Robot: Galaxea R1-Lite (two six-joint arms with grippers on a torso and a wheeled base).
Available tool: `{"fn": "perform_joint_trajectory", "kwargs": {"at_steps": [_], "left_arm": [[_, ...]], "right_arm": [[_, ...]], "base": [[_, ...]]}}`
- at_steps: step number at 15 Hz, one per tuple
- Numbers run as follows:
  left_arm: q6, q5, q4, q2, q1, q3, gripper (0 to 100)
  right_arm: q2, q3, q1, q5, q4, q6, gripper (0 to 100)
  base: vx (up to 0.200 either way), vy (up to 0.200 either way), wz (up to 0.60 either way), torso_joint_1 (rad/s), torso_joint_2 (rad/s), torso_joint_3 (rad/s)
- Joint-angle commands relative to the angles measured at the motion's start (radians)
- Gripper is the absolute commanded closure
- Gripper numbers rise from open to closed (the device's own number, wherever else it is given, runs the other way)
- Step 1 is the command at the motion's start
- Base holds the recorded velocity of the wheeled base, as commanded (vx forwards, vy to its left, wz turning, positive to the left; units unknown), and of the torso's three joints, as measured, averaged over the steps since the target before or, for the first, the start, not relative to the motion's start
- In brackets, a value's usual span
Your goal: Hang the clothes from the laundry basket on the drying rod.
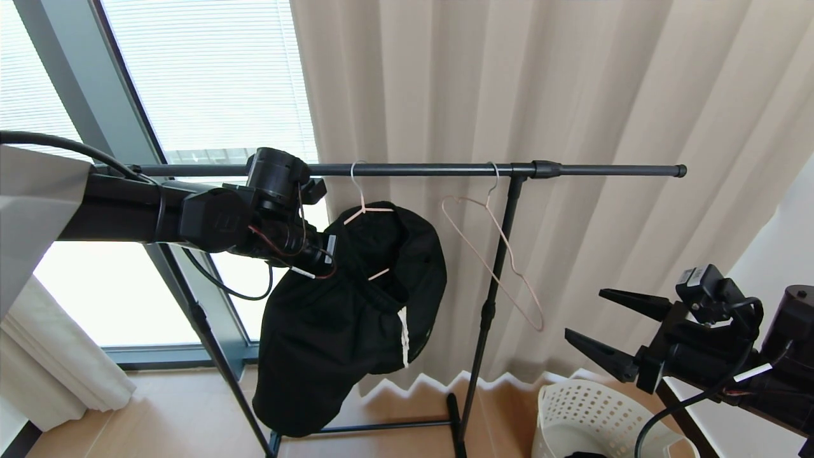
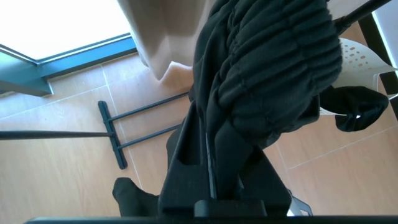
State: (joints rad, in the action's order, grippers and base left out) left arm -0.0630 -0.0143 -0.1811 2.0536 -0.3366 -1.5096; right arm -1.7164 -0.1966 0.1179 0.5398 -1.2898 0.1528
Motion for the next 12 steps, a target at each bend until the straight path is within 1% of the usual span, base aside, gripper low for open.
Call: {"fn": "perform_joint_trajectory", "kwargs": {"at_steps": [1,6,7,10,12], "left_arm": [[0.000,0.000,0.000,-0.001,-0.001,-0.001,100],[0.002,-0.001,0.000,-0.004,-0.001,0.000,100],[0.002,-0.001,0.000,-0.006,-0.001,0.000,0],[-0.001,0.000,0.000,-0.006,-0.004,-0.001,0],[-0.015,0.011,-0.005,-0.032,-0.005,0.000,0]], "right_arm": [[-0.002,0.000,0.000,0.000,0.000,0.001,0],[-0.002,0.002,0.000,0.000,0.000,0.001,0],[-0.002,0.002,0.000,0.000,0.000,0.001,0],[0.000,0.002,0.000,0.000,0.000,0.001,0],[0.004,-0.004,0.000,0.002,0.000,-0.001,0]], "base": [[0.000,0.000,0.00,0.000,0.00,0.000],[0.000,0.000,0.00,0.000,0.00,0.000],[0.000,0.000,0.00,0.000,0.00,0.000],[0.000,0.000,0.00,0.000,0.00,0.000],[0.000,0.000,0.00,0.000,0.00,0.000]]}}
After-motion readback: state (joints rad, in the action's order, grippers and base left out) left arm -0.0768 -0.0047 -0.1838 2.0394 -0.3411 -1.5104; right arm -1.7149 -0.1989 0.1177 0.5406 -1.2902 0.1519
